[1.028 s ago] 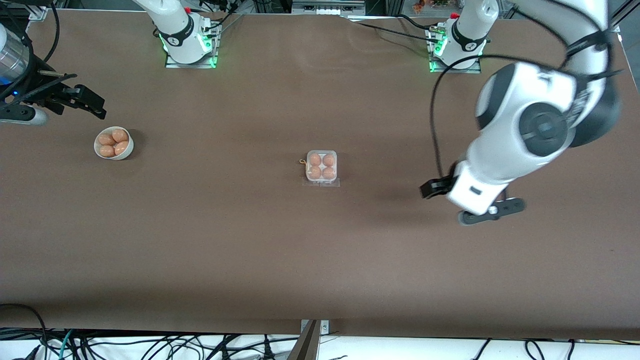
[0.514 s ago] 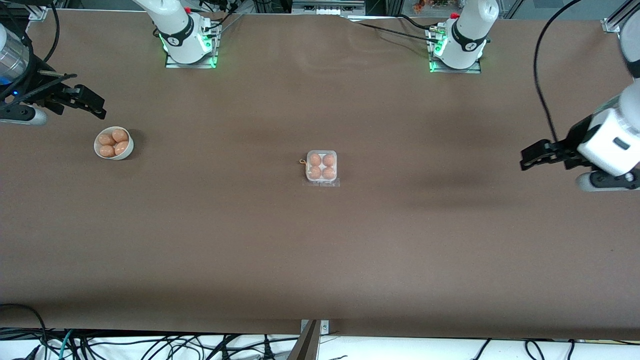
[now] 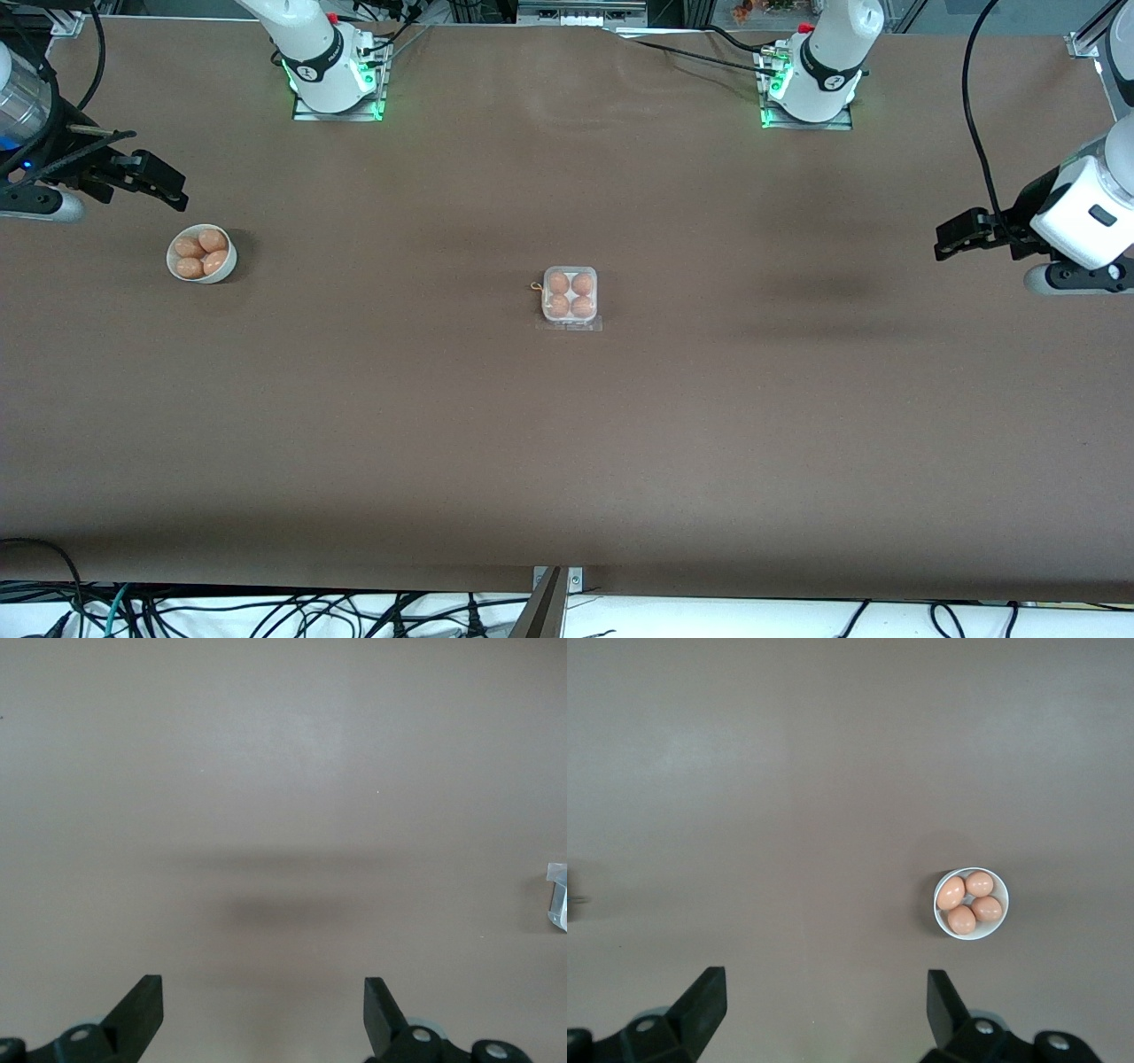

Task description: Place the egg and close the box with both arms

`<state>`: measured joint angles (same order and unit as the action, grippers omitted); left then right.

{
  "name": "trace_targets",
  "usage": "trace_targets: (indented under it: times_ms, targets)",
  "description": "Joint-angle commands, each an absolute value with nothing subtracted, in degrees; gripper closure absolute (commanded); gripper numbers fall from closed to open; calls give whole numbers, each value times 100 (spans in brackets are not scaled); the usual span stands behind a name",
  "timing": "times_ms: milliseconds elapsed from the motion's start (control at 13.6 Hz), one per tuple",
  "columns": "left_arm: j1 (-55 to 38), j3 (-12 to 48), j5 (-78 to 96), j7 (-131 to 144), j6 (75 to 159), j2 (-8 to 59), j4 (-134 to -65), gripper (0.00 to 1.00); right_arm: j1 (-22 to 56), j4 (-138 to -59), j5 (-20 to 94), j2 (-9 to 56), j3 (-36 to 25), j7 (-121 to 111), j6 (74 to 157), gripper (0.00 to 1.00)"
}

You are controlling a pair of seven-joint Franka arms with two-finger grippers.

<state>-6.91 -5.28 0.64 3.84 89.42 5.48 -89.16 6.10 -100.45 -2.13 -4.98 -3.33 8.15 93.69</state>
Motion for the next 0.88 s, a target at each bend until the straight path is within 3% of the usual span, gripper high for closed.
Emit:
trace_targets:
  times_ms: [0,367,807]
  targets:
    - [-659,-483,149,202,9246,-60,-9623,0,589,-9940,-141,-475,-325,809,9272,0]
    - [-633,-483,149,202,9176,-474,-9746,0,589,-9940,-141,-475,-325,817,9272,0]
    - [-633,-483,149,193,9255,-448,-9835,0,589,-9940,-141,-475,-325,817,9272,0]
